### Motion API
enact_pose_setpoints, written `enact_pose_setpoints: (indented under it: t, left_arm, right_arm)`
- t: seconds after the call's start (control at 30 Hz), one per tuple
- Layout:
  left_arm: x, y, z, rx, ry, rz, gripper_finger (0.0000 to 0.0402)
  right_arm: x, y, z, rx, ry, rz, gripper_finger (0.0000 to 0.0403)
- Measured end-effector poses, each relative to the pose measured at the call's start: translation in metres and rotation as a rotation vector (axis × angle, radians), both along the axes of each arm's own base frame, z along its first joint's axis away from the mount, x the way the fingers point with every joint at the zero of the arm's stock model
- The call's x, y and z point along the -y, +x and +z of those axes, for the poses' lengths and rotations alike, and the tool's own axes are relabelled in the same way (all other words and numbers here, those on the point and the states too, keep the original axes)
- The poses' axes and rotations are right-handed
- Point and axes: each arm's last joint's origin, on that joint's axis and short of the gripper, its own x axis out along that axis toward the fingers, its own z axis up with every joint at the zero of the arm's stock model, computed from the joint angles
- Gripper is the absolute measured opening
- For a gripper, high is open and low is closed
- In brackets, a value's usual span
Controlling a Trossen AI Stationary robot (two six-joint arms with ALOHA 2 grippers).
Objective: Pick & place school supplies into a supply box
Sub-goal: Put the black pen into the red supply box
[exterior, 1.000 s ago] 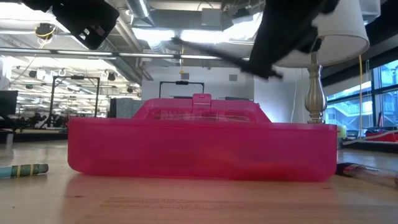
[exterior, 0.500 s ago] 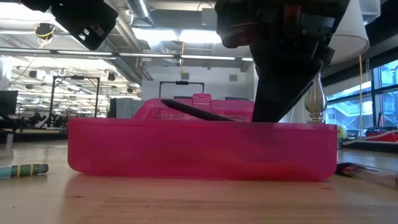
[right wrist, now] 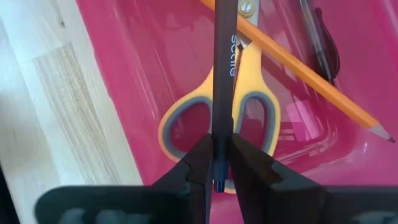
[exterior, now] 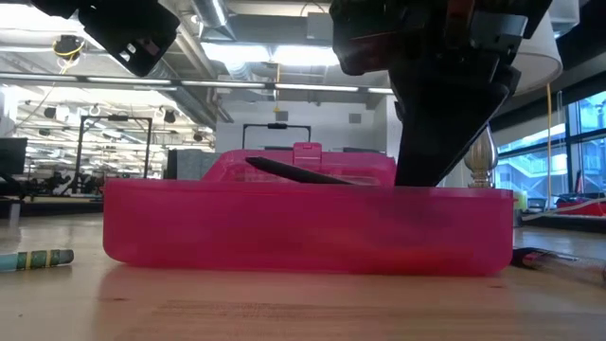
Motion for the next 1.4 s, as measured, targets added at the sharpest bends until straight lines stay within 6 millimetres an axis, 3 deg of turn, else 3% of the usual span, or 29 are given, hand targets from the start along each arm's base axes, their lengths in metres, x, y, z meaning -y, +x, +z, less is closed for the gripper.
enact_pose_setpoints:
  t: [0.37,0.67,0.8,1.1,1.27,1.4]
  left_arm:
    - [0.000,0.000,0.000,0.000,0.000,0.000,0.0119]
    - [0.000,0.000,0.000,0.000,0.000,0.000,0.0118]
    - [0.000,0.000,0.000,0.000,0.000,0.000,0.0120]
    - [0.001,0.000,0.000,-0.004,-0.006,-0.015,0.0120]
    - [0.001,0.000,0.000,-0.005,-0.008,-0.015,0.0118]
    - [0.001,0.000,0.000,-0.010,-0.015,-0.033,0.0119]
  right_arm:
    - [0.000,0.000,0.000,0.000,0.000,-0.003,0.0058]
    - [0.000,-0.001,0.000,-0.008,0.005,-0.001,0.0103]
    - [-0.002,-0.008,0.022,-0.055,0.033,-0.025,0.0110]
    - [-0.031,-0.058,0.070,-0.149,0.008,-0.255,0.0110]
    - [-0.052,-0.094,0.070,-0.229,-0.050,-0.446,0.0110]
    - [-0.065,-0.116,0.058,-0.240,-0.071,-0.563,0.0110]
